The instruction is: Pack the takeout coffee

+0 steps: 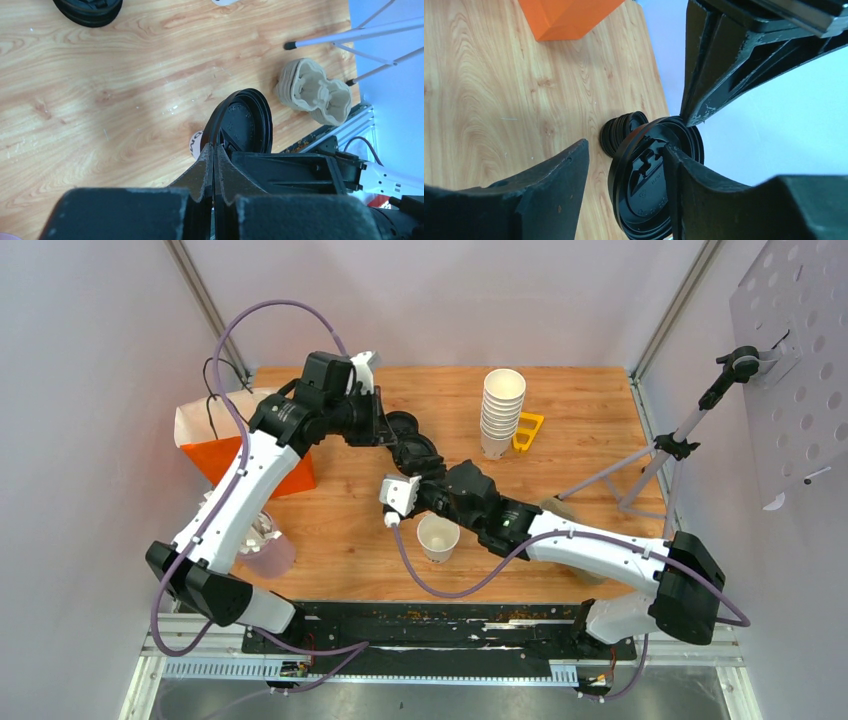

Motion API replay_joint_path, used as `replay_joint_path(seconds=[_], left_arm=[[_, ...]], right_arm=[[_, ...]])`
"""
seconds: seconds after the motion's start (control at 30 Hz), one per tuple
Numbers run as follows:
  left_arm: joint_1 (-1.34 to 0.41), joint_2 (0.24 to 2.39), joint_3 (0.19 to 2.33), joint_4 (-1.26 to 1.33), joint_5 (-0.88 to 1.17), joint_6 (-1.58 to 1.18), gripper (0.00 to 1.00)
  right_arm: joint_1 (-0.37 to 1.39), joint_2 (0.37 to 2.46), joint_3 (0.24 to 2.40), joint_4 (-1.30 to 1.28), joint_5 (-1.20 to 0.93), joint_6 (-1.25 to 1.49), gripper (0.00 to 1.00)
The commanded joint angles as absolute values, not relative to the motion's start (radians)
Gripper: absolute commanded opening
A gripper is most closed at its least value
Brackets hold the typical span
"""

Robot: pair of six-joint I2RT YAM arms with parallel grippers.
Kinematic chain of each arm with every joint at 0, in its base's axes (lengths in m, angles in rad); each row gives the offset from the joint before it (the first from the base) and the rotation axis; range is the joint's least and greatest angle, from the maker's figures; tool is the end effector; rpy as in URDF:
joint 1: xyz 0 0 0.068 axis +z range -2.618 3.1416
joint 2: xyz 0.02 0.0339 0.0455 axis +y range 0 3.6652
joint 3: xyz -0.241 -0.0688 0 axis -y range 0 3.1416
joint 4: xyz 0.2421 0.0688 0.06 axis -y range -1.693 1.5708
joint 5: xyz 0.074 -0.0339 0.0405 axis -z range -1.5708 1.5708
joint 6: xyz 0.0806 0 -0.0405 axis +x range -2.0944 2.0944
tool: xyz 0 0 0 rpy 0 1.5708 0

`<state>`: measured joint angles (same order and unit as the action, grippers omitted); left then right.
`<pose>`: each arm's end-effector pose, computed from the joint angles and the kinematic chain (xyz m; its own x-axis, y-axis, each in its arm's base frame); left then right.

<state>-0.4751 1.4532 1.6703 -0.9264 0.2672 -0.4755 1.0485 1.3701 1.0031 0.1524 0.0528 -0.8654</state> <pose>0.2840 -0.1700 0.3647 -0.7985 -0.0858 -0.5959 0.2855 0.8174 -0.5003 0.1885 0.3189 0.2859 0.5705 -0.5330 -0.6249 -0.6253 0.2114 -0.7512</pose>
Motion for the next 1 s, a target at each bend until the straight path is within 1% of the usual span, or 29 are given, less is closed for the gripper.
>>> replay_joint_path(seconds=[0.0,0.03,0.1,0.2,0.27,0.3,0.4,0.43,0.47,0.5,0.6,0.67,0.7,0.8,0.97], left_arm=[[-0.483,1.388,1.643,-0.947,0.270,-0.509,0.00],[-0.483,1.382,1.638,-0.948,0.269,-0.511,0.00],[-0.483,1.375,1.634,-0.957,0.262,-0.511,0.00],[-0.483,1.368,1.634,-0.948,0.268,-0.515,0.00],[-0.483,1.364,1.649,-0.934,0.281,-0.518,0.00],[-0.483,1.362,1.663,-0.926,0.292,-0.518,0.08],[-0.483,1.362,1.727,-0.927,0.297,-0.498,0.44],[-0.483,1.361,1.752,-0.931,0.296,-0.480,0.53],[-0.483,1.359,1.774,-0.933,0.294,-0.461,0.71],[-0.483,1.354,1.791,-0.933,0.287,-0.440,0.81],[-0.481,1.304,1.783,-0.907,0.275,-0.362,0.93],[-0.482,1.247,1.717,-0.863,0.276,-0.288,0.98],[-0.482,1.214,1.678,-0.826,0.286,-0.248,0.99],[-0.483,1.109,1.545,-0.744,0.371,-0.115,0.97],[-0.483,0.947,1.341,-0.649,0.522,0.104,0.95]], right_arm=[[1.096,1.366,0.989,0.261,0.225,-0.963,0.48],[1.104,1.367,0.984,0.279,0.240,-0.968,0.39],[1.118,1.359,0.973,0.298,0.247,-0.963,0.26],[1.131,1.336,0.970,0.281,0.217,-0.895,0.16],[1.132,1.316,0.965,0.265,0.192,-0.812,0.14],[1.132,1.305,0.959,0.263,0.185,-0.759,0.13],[1.132,1.262,0.950,0.218,0.155,-0.601,0.14],[1.132,1.243,0.947,0.201,0.152,-0.543,0.15],[1.132,1.220,0.944,0.190,0.159,-0.478,0.15],[1.130,1.198,0.941,0.175,0.162,-0.413,0.16],[1.131,1.134,0.964,0.072,0.137,-0.195,0.19],[1.130,1.100,0.986,-0.021,0.132,-0.048,0.21],[1.130,1.082,0.993,-0.066,0.150,0.034,0.22],[1.107,1.025,0.994,-0.148,0.114,0.203,0.24],[1.024,0.914,0.959,-0.159,0.058,0.456,0.25]])
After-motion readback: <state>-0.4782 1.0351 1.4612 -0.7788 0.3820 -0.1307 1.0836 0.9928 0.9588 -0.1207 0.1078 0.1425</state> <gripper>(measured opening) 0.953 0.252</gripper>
